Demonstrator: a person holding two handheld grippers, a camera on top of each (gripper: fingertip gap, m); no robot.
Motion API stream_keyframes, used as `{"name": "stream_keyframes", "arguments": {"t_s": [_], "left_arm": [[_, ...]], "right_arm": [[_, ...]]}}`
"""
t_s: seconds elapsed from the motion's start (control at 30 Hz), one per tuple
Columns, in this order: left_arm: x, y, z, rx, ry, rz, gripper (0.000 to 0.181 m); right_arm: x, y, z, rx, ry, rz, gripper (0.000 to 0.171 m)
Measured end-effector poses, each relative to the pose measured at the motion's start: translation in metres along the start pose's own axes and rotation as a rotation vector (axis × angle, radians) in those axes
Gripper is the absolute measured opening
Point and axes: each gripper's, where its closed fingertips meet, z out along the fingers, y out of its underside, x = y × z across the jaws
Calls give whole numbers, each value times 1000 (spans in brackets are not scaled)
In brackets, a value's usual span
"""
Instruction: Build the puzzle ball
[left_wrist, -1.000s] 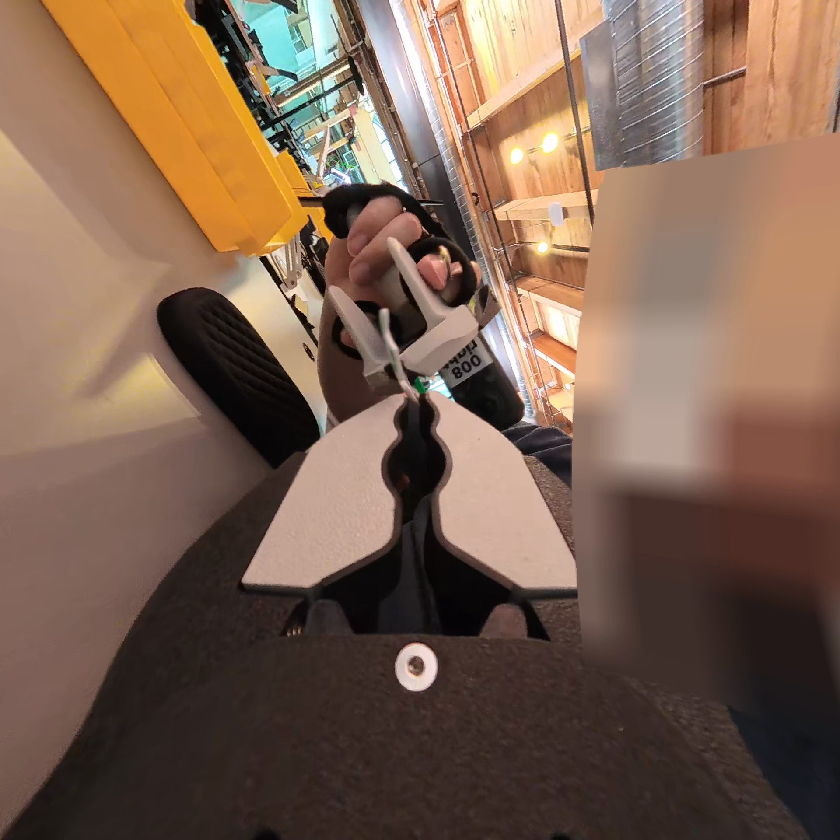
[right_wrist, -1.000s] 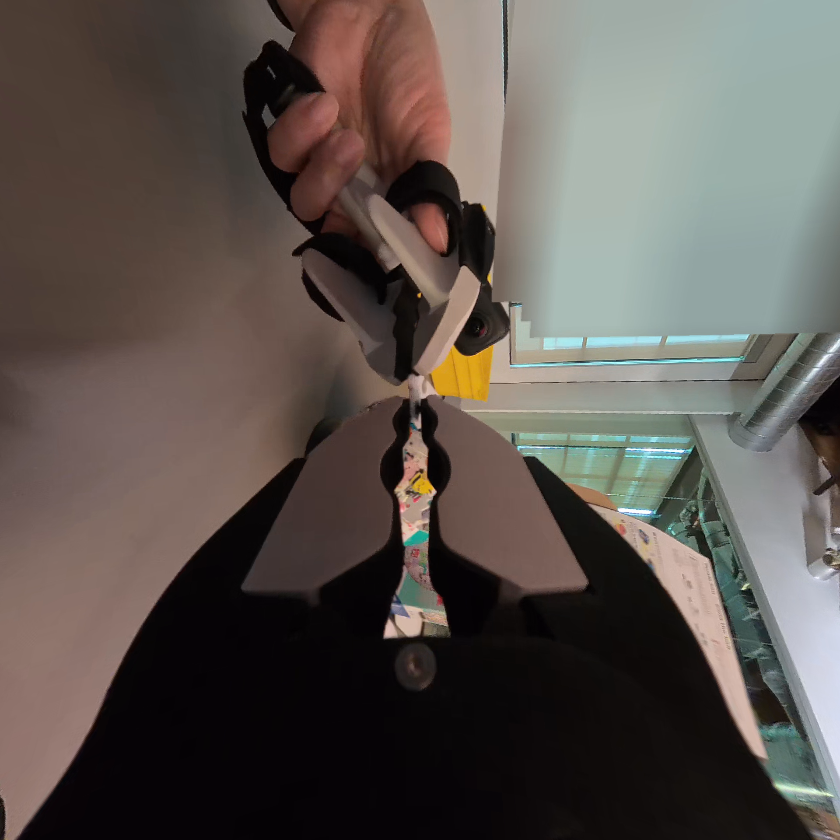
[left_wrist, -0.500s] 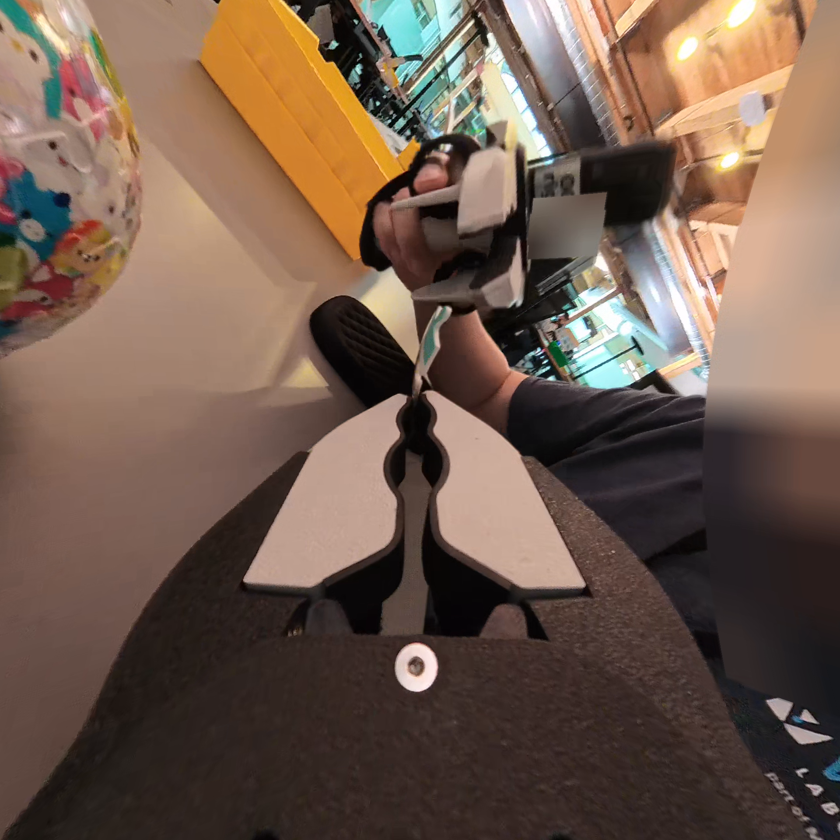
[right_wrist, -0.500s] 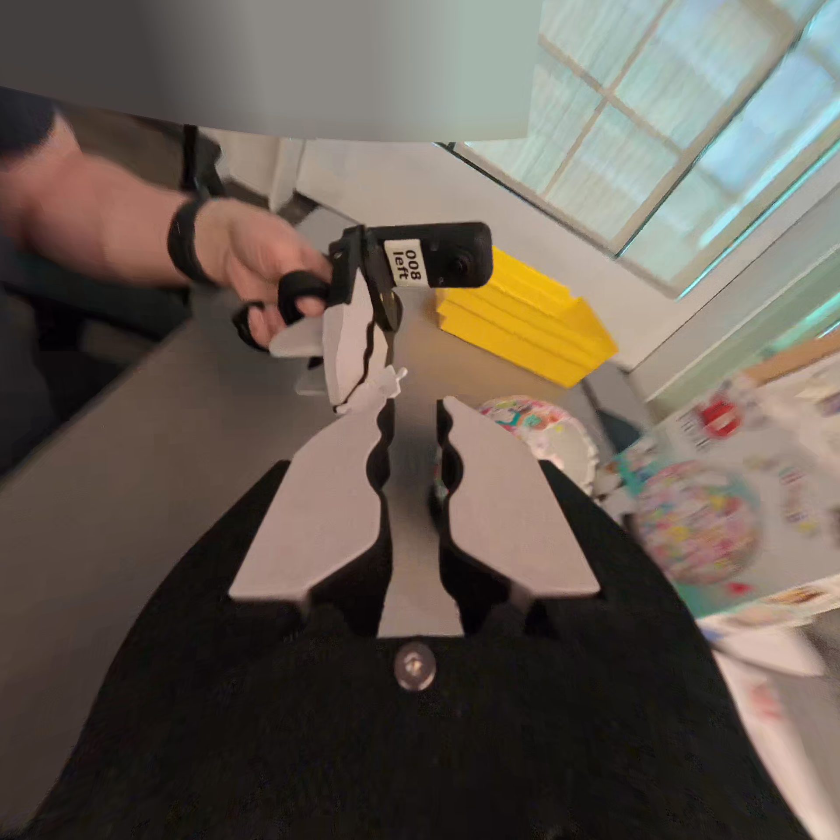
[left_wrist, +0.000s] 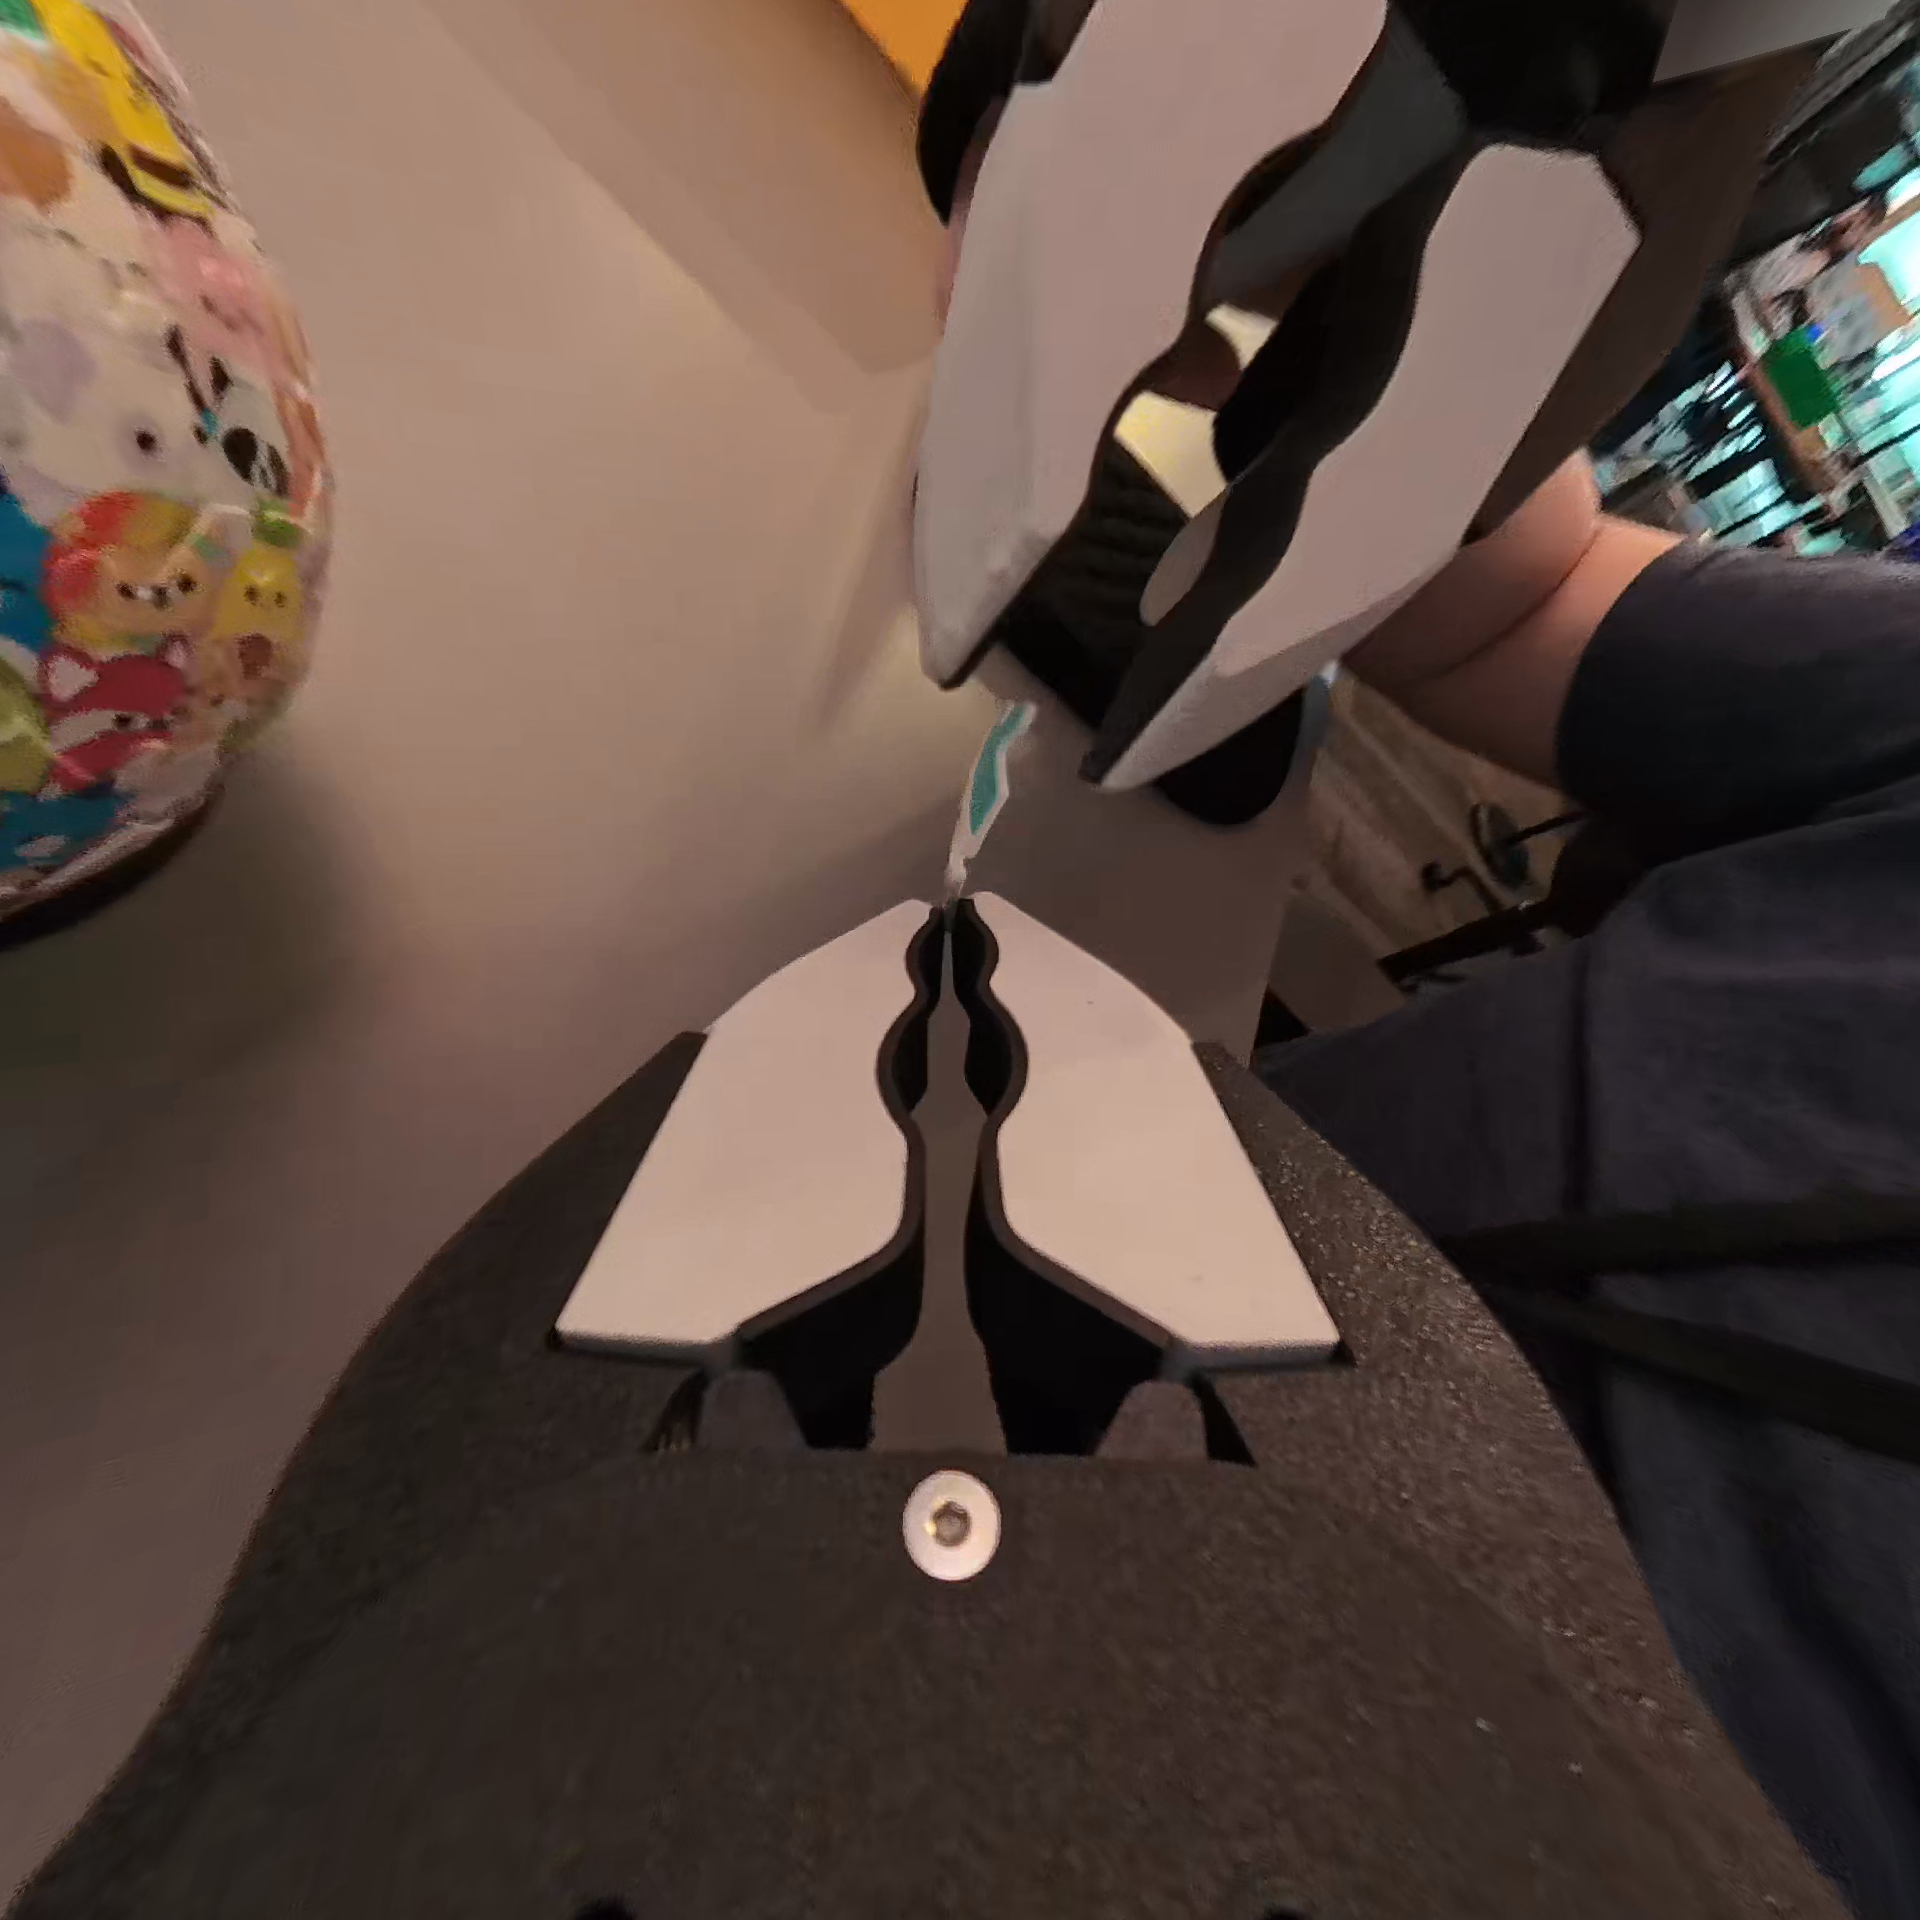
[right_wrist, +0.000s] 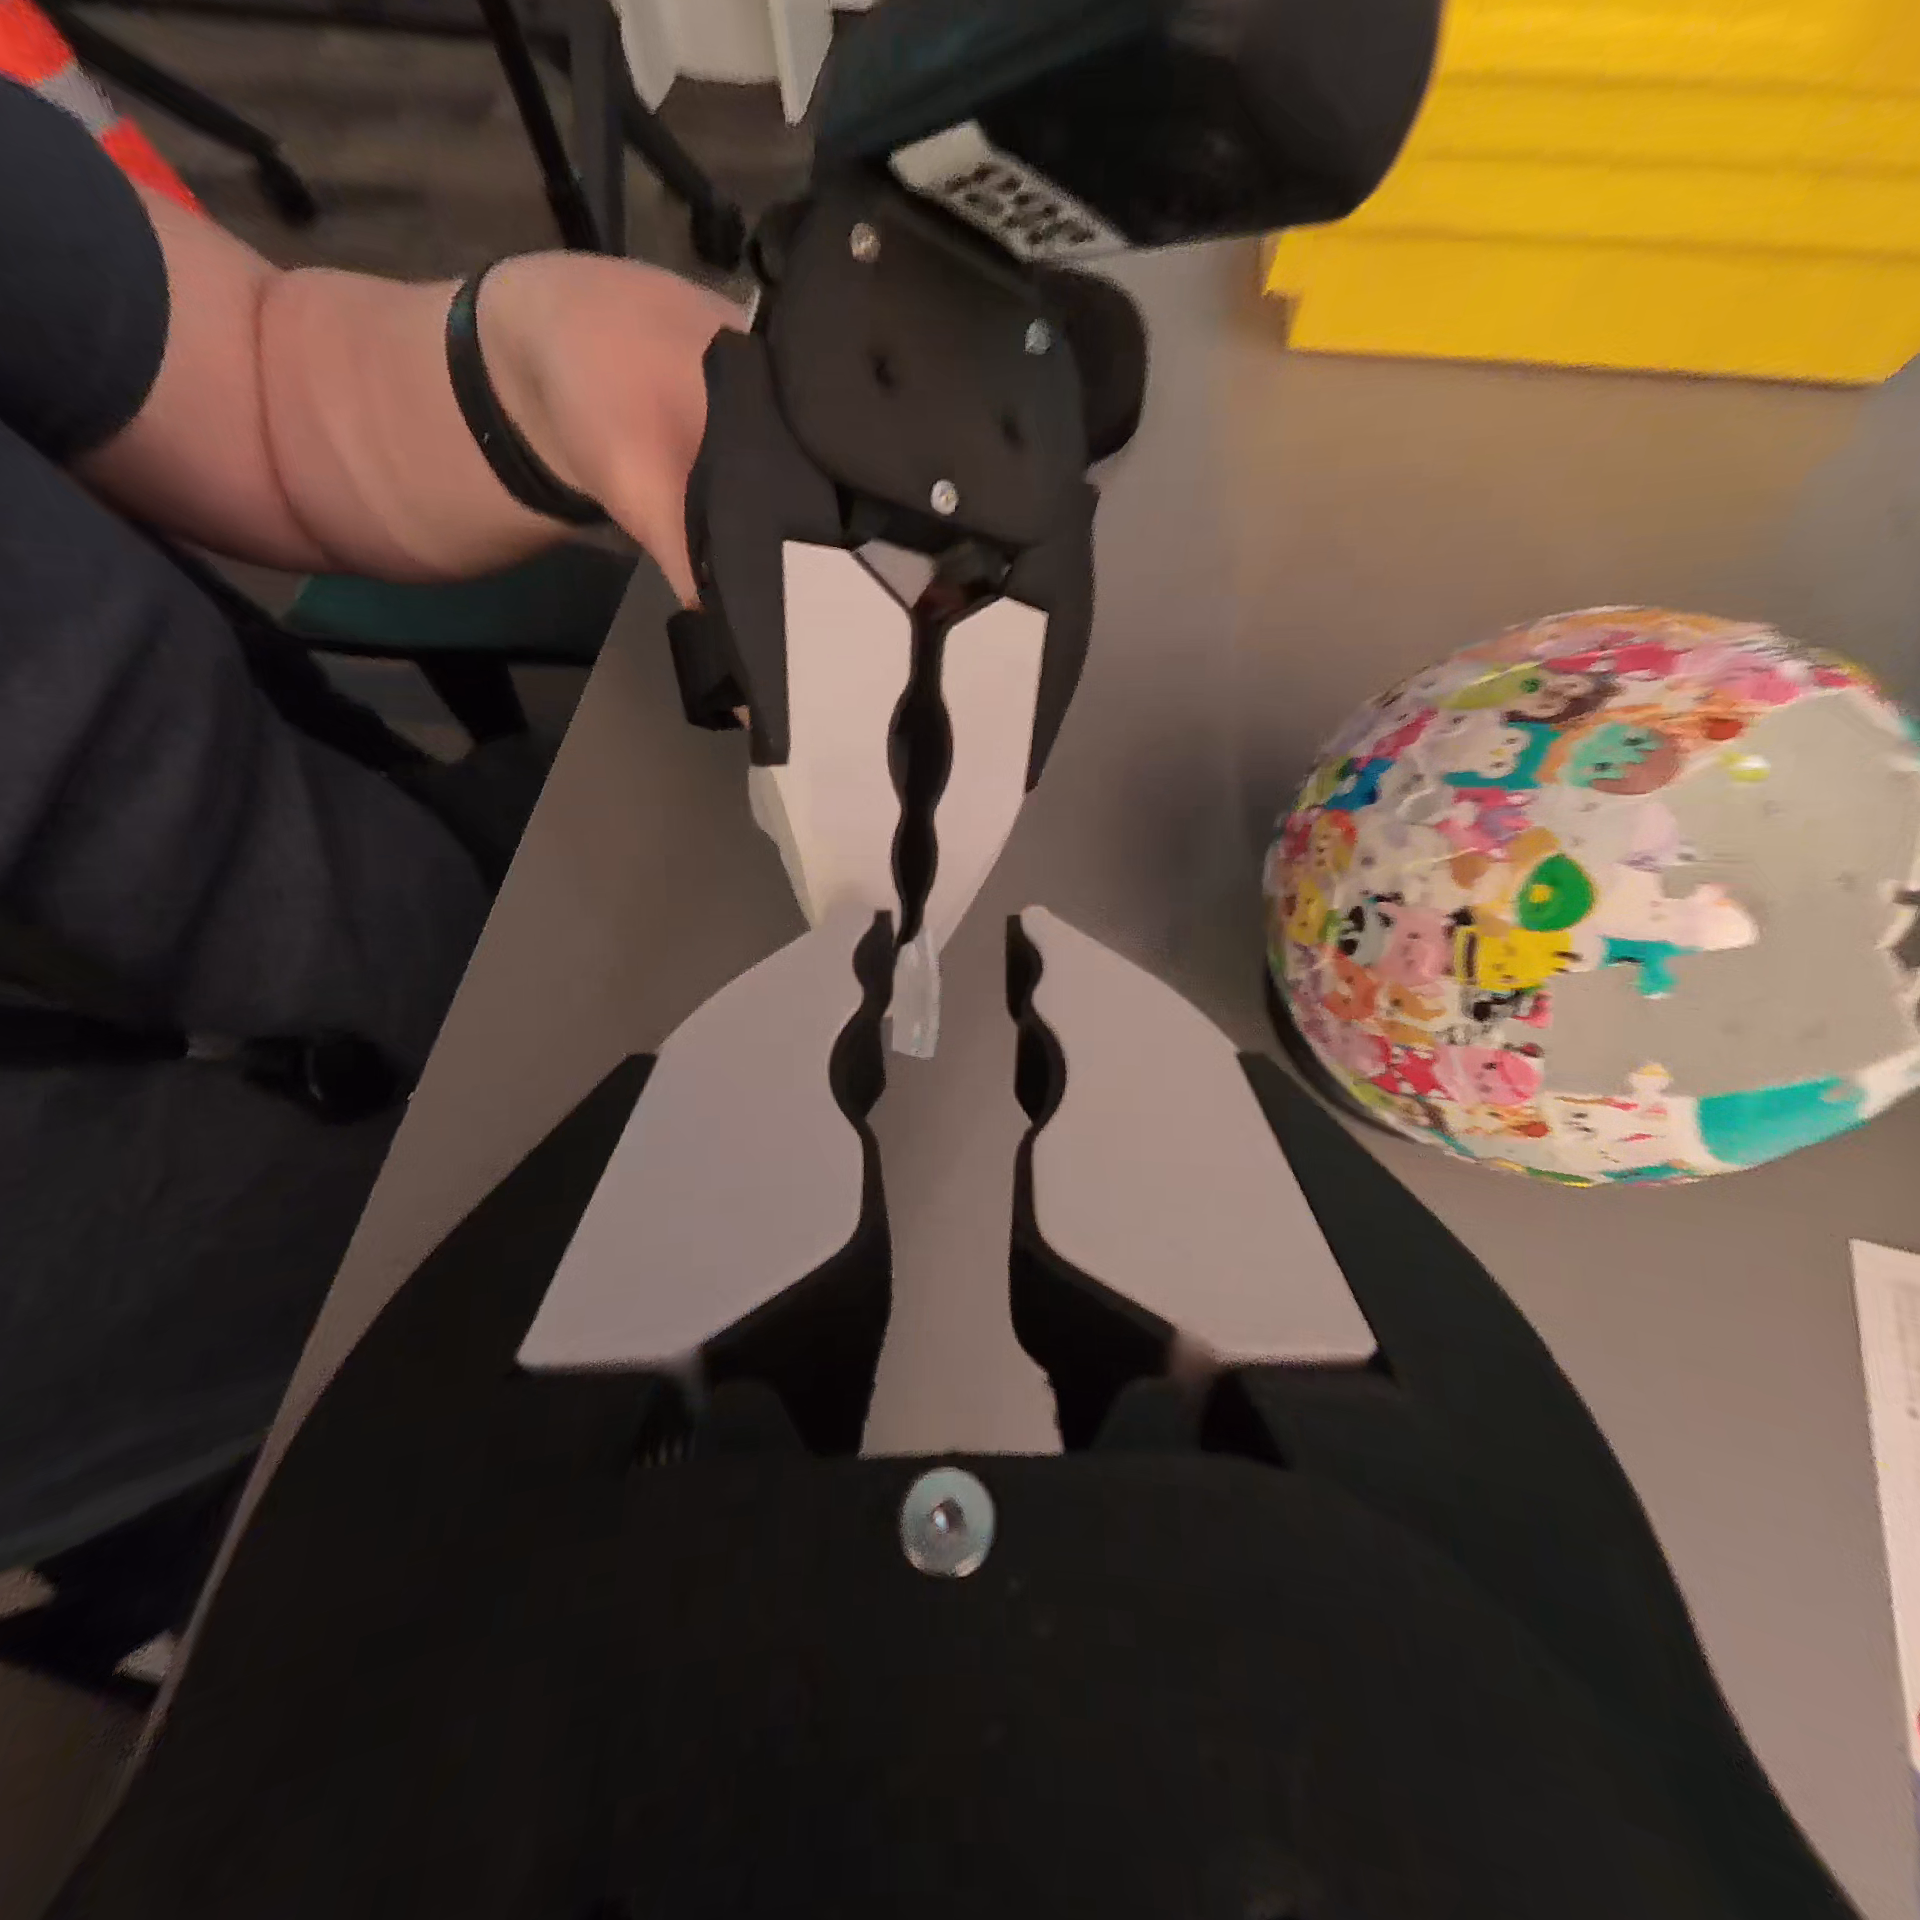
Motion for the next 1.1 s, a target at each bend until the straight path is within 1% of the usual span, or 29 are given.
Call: {"name": "stream_keyframes", "arguments": {"t_s": [0.1, 0.17, 0.2, 0.27, 0.33, 0.47, 0.5, 0.53, 0.6, 0.73, 0.8, 0.9, 1.0, 1.1], "left_arm": [[1, 6, 2, -56, -33, 42, 2], [2, 6, 3, -74, -39, 64, 2], [3, 6, 3, -83, -47, 76, 2], [1, 7, 3, -99, -68, 101, 2], [0, 6, 3, -101, -80, 128, 2], [-5, 0, -1, -38, -102, 160, 2], [-11, -1, -4, -16, -133, 163, 7], [-18, -3, -7, 4, -166, 166, 14], [-25, -4, -14, 49, -196, 167, 19], [-24, -8, -24, 151, -167, 150, 19], [-23, -6, -28, 164, -152, 145, 17], [-25, 2, -34, 148, -149, 148, 17], [-25, 8, -41, 141, -154, 163, 16], [-18, 7, -44, 176, -112, 152, 16]], "right_arm": [[-10, 8, 8, -93, -30, -21, 18], [-9, 14, 14, -143, 2, -20, 17], [-11, 18, 16, -172, -8, -19, 15], [-14, 26, 19, -207, -13, -13, 3], [-15, 26, 20, -196, -11, 17, 3], [-8, 26, 15, -148, 52, 71, 3], [-5, 26, 13, -132, 84, 92, 3], [0, 26, 10, -105, 122, 119, 3], [11, 22, 3, -5, 195, 204, 3], [35, 4, -23, 331, 356, 405, 3], [41, 2, -34, 448, 394, 461, 3], [46, 6, -42, 508, 418, 507, 3], [46, 7, -43, 532, 377, 558, 3], [36, -3, -37, 564, 269, 570, 3]]}}
